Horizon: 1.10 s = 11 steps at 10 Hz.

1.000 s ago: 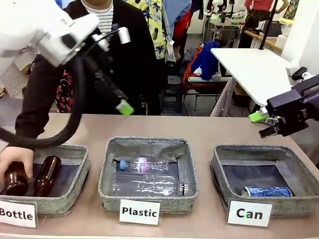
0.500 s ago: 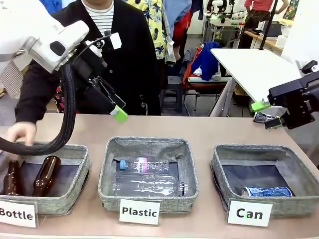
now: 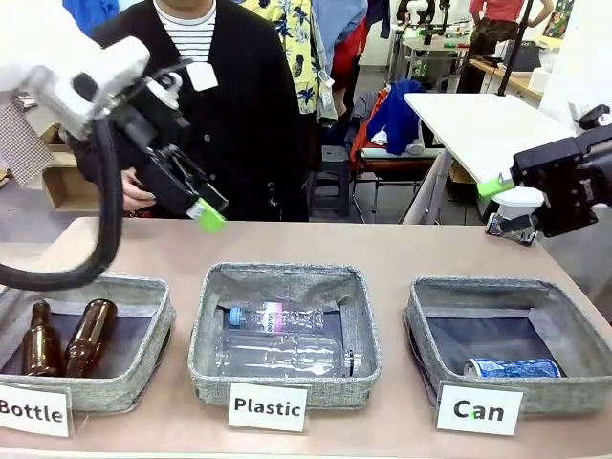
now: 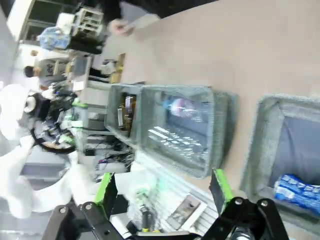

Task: Sort the can waste into the basket.
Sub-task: Pick up the can waste from the table and place it in the right Fabric basket.

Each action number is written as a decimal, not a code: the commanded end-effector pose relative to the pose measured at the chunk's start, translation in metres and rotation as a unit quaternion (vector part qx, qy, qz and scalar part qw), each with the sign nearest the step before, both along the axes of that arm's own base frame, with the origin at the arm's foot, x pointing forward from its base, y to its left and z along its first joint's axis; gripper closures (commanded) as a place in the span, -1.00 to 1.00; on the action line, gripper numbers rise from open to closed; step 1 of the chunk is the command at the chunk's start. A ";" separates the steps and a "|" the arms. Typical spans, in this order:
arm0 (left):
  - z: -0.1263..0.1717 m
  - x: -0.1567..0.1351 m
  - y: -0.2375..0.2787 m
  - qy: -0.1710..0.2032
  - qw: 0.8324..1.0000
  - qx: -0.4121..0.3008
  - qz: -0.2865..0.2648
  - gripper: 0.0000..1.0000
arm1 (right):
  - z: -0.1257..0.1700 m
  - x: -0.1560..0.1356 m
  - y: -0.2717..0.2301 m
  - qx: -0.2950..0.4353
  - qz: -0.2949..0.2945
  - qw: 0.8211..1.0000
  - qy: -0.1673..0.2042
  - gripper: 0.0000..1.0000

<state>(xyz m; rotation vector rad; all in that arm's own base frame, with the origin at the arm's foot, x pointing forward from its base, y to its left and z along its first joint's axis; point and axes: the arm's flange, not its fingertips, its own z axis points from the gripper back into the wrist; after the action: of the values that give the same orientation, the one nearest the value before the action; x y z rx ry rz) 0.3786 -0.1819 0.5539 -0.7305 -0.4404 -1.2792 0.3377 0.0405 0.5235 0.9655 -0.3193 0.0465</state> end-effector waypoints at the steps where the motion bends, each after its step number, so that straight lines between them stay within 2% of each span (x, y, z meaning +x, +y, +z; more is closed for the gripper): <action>1: 0.013 0.001 0.075 0.037 0.996 -0.077 0.024 -1.00 | 0.012 0.012 0.023 0.111 0.038 0.991 0.061 -1.00; 2: 0.013 0.003 0.129 0.099 0.981 -0.154 0.057 -1.00 | 0.007 0.020 0.033 0.167 0.048 0.979 0.105 -1.00; 3: 0.009 0.002 0.176 0.150 0.955 -0.232 0.109 -1.00 | -0.001 0.025 0.037 0.206 0.073 0.965 0.143 -1.00; 4: 0.001 0.005 0.215 0.189 0.921 -0.298 0.166 -1.00 | -0.010 0.026 0.034 0.226 0.092 0.959 0.142 -1.00; 5: -0.011 0.012 0.246 0.246 0.867 -0.379 0.211 -1.00 | -0.014 0.028 0.029 0.235 0.113 0.958 0.119 -1.00; 6: -0.036 0.018 0.276 0.277 0.812 -0.458 0.234 -1.00 | -0.021 0.028 0.017 0.235 0.140 0.958 0.089 -1.00; 7: -0.060 0.019 0.291 0.285 0.791 -0.480 0.251 -1.00 | -0.027 0.025 0.007 0.225 0.149 0.961 0.061 -1.00; 8: -0.082 0.020 0.301 0.285 0.795 -0.474 0.250 -1.00 | -0.032 0.024 -0.002 0.195 0.138 0.970 0.032 -1.00; 9: -0.102 0.029 0.306 0.270 0.818 -0.440 0.253 -1.00 | -0.033 0.027 -0.010 0.167 0.107 0.980 0.017 -1.00; 10: -0.079 0.013 0.317 0.281 0.832 -0.422 0.225 -1.00 | -0.031 0.022 0.009 0.222 0.133 0.963 0.074 -1.00; 11: -0.079 0.013 0.317 0.281 0.832 -0.422 0.225 -1.00 | -0.031 0.022 0.009 0.222 0.133 0.963 0.074 -1.00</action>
<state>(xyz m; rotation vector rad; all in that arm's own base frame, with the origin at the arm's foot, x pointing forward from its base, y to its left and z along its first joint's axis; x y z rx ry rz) 0.4010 0.1370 0.4528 -1.5967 -0.6569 -0.2646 0.3597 0.0378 0.4893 1.4089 -0.0978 0.1727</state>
